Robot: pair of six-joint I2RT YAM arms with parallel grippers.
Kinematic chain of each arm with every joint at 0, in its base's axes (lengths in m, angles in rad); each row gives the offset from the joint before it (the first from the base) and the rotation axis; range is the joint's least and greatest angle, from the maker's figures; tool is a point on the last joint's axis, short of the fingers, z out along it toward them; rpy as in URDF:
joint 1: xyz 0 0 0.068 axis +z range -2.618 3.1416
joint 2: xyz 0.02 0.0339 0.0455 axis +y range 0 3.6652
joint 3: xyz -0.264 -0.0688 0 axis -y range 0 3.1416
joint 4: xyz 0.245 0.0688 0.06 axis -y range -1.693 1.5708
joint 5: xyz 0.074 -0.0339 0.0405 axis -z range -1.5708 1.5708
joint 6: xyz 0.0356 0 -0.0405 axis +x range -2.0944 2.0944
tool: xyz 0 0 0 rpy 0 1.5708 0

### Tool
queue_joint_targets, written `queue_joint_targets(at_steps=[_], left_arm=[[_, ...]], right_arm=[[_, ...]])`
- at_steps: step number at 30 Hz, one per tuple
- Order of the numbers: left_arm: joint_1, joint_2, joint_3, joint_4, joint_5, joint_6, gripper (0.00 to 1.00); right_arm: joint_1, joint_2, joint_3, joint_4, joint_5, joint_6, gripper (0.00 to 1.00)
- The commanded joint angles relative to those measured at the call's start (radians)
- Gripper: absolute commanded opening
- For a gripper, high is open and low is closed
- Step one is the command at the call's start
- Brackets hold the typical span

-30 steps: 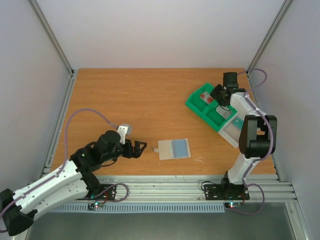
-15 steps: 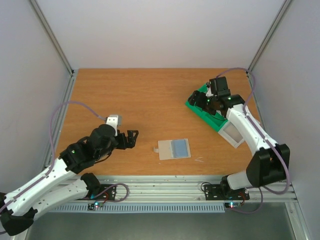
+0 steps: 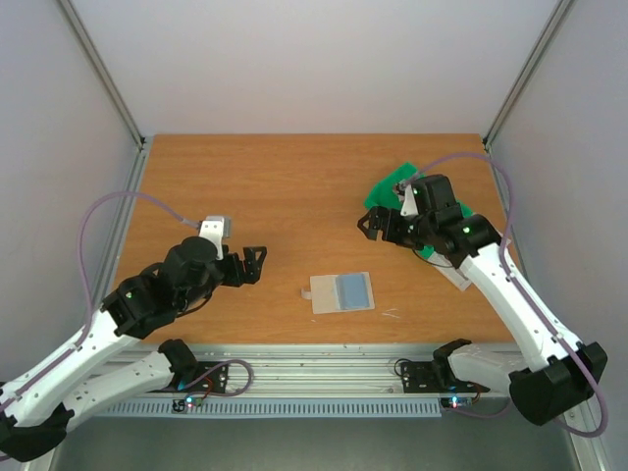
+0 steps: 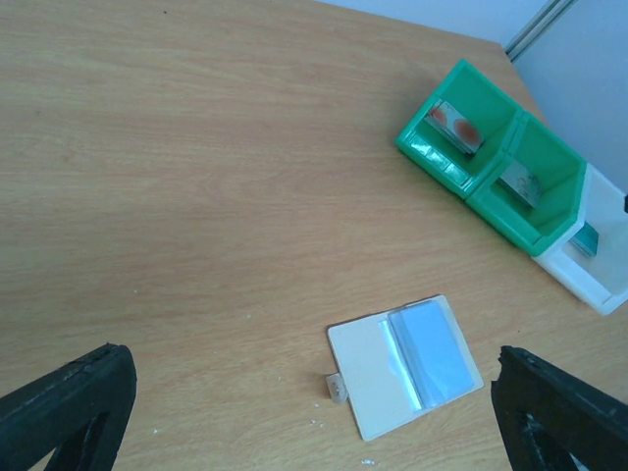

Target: Take the credit cards out of the card holder

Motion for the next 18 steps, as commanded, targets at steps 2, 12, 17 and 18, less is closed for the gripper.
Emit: queue_joint_targets(at_steps=[2, 12, 17, 18], left_arm=[[-0.001, -0.007, -0.003, 0.012, 0.001, 0.000, 0.99], [-0.001, -0.049, -0.078, 0.086, 0.019, -0.012, 0.99], [0.000, -0.061, -0.105, 0.109, 0.010, -0.014, 0.99], [-0.001, -0.066, -0.117, 0.122, 0.010, -0.014, 0.99]], right_arm=[[0.016, -0.120, -0.073, -0.025, -0.055, -0.004, 0.99], [0.018, -0.278, -0.161, -0.022, -0.101, -0.031, 0.99], [0.018, -0.356, -0.220, 0.020, -0.111, -0.013, 0.98], [0.018, -0.363, -0.226, 0.025, -0.113, -0.009, 0.99]])
